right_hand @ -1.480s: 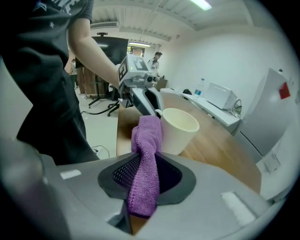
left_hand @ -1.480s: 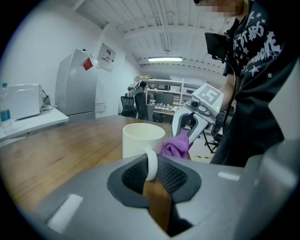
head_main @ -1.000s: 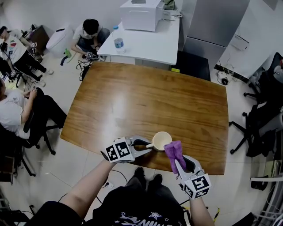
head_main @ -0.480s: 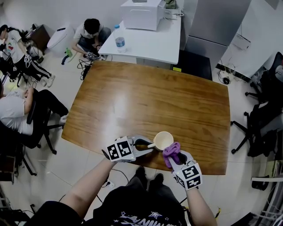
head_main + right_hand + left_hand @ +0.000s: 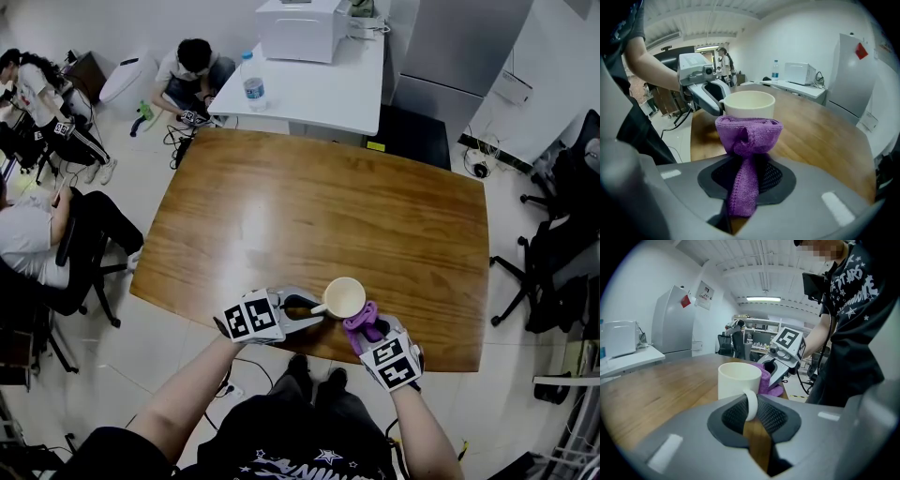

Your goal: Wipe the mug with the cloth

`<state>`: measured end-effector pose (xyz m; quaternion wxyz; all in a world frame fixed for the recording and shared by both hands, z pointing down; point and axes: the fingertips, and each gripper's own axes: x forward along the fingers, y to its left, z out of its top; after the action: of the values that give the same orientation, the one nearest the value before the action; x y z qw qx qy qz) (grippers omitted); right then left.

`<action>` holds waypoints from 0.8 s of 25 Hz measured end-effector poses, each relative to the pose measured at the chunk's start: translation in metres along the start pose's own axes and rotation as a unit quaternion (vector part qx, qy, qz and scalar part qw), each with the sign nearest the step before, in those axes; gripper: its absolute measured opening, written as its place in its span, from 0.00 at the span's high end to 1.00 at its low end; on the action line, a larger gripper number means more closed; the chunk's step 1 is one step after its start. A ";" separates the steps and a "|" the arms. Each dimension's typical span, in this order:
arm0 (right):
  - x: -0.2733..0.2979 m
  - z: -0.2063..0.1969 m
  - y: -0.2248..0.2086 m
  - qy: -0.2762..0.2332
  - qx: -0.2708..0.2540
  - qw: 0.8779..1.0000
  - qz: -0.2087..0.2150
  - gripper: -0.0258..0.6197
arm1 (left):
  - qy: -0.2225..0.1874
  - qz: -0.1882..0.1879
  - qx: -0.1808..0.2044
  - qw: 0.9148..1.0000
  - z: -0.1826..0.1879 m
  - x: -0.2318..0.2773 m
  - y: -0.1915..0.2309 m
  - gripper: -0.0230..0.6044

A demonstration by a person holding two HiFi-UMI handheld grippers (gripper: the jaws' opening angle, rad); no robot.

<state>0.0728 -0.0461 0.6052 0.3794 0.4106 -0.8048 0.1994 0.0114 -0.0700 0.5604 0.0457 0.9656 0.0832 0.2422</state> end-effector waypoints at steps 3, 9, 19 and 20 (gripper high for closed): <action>0.004 -0.004 -0.001 0.024 -0.004 1.000 0.008 0.81 | 0.000 0.000 0.000 1.000 -0.002 0.000 0.000 0.90; -0.011 -0.012 -0.014 0.009 0.071 0.997 0.003 0.82 | 0.001 -0.003 0.000 1.000 0.000 0.000 0.003 0.90; -0.072 0.020 -0.085 -0.155 0.255 0.954 -0.007 0.82 | 0.005 -0.013 0.005 1.000 -0.001 -0.002 -0.001 0.90; -0.068 0.026 -0.086 -0.159 0.260 0.952 0.007 0.82 | 0.005 -0.014 0.005 1.000 -0.001 -0.001 -0.001 0.90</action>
<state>0.1560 -0.0779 0.5366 0.1249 0.5154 -0.7782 0.3364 0.0098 -0.0691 0.5606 0.0441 0.9634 0.0981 0.2456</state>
